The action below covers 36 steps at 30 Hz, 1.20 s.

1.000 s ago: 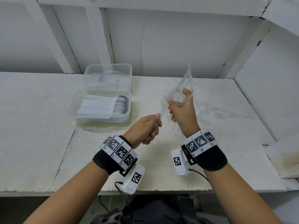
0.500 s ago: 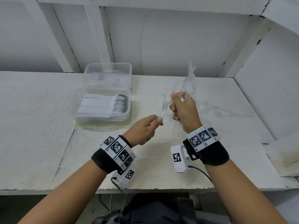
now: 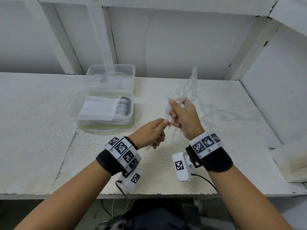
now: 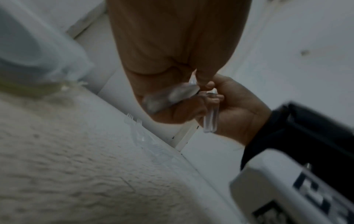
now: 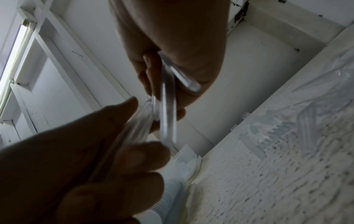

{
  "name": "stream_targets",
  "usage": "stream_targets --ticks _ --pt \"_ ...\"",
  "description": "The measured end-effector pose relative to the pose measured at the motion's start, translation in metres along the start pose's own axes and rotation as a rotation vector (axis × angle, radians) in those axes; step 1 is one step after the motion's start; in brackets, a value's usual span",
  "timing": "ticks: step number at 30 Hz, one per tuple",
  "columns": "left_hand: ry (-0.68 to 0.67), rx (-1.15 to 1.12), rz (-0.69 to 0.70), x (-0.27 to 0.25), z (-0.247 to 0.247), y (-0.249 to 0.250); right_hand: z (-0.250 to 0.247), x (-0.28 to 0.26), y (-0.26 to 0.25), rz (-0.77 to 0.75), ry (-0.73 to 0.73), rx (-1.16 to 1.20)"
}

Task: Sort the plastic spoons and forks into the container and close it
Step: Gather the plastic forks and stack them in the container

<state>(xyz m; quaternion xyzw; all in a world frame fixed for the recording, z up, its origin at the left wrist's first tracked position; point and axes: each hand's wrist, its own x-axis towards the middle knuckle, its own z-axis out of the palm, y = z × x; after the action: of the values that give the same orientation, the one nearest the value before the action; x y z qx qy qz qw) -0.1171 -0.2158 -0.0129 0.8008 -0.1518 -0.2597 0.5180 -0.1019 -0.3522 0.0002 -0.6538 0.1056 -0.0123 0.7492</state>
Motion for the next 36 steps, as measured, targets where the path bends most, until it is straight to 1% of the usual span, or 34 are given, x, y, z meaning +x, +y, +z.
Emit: stream_targets --ticks 2,3,5,9,13,16,19,21,24,26,31,36 --pt "0.005 -0.139 -0.007 0.0 0.001 0.003 0.001 0.0 0.0 -0.001 -0.021 0.038" --pt "0.008 -0.171 -0.01 0.0 0.001 0.004 0.001 0.001 0.0 0.002 -0.025 0.041" --pt "0.015 -0.184 -0.015 0.003 0.0 0.005 0.0 0.001 0.0 0.014 -0.038 0.018" --pt "0.0 -0.218 -0.043 0.006 -0.002 0.004 -0.005 0.001 -0.002 0.008 -0.059 -0.143" --pt "-0.003 -0.292 -0.059 0.006 -0.001 -0.001 -0.009 -0.001 -0.003 0.008 -0.089 -0.134" --pt "0.075 -0.385 -0.062 0.007 -0.002 -0.004 -0.012 -0.001 -0.001 0.031 -0.042 -0.177" --pt "0.172 -0.547 -0.067 0.009 -0.002 -0.004 -0.013 -0.006 0.002 -0.001 -0.052 -0.216" --pt "0.211 -0.621 -0.055 0.011 -0.002 -0.005 -0.012 -0.008 0.007 -0.024 -0.009 -0.239" --pt "0.244 -0.687 -0.039 0.014 0.0 -0.005 -0.01 -0.009 0.016 -0.017 0.035 -0.241" --pt "0.251 -0.712 -0.025 0.015 0.001 -0.004 -0.008 -0.011 0.021 -0.029 0.042 -0.232" --pt "0.265 -0.699 -0.006 0.017 0.005 -0.003 0.001 -0.013 0.027 -0.137 0.058 -0.293" --pt "0.312 -0.725 0.003 0.017 0.004 -0.003 0.004 -0.016 0.025 -0.15 0.043 -0.267"
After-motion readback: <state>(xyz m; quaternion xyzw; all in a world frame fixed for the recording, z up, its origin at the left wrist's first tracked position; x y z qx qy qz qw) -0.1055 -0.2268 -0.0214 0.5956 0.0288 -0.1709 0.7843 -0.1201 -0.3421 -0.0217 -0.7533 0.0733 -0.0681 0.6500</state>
